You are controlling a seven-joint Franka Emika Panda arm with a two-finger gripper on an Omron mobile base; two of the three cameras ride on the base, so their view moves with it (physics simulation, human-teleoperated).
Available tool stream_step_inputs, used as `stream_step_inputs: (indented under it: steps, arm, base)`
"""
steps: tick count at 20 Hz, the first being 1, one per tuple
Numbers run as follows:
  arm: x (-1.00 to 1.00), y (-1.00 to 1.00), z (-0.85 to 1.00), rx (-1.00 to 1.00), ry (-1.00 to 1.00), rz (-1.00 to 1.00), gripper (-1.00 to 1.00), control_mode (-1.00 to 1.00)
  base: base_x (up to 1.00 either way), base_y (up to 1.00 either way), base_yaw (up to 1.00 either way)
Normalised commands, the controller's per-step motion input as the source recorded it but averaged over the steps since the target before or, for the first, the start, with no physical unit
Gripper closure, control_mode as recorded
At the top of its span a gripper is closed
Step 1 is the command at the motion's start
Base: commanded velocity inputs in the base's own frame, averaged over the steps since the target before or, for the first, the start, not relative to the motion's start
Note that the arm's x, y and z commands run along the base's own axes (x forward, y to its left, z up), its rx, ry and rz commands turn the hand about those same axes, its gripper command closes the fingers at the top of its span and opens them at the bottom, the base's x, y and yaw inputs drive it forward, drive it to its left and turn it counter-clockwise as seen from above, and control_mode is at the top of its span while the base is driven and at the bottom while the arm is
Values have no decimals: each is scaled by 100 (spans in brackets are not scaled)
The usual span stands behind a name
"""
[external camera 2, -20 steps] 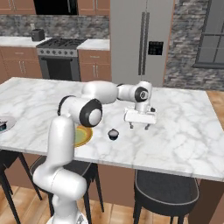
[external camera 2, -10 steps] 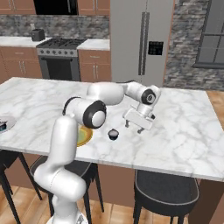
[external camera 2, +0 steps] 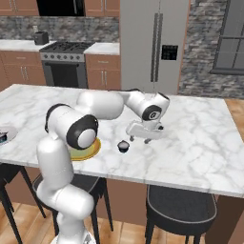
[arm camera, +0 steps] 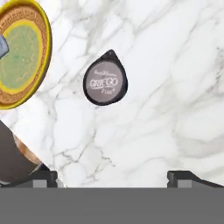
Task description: Place two yogurt containers on each plate.
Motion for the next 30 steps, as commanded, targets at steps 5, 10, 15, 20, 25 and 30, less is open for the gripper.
stream_step_inputs:
  steps: [5,10,15,20,25,30]
  arm:
    - [-1,56,7,-14,4,-25,-100,-100]
    - [3,27,8,0,18,-32,-100,-100]
    - [17,21,-5,-2,0,-16,-100,-100]
    - [39,5,-27,-16,-4,-6,-100,-100]
    - [29,7,-27,-23,-8,-6,-100,-100]
    - [7,0,-19,-5,-3,-7,-100,-100]
  base:
    - [0,0,0]
    - [0,0,0]
    - [0,0,0]
    - [0,0,0]
    - [0,0,0]
    - [0,0,0]
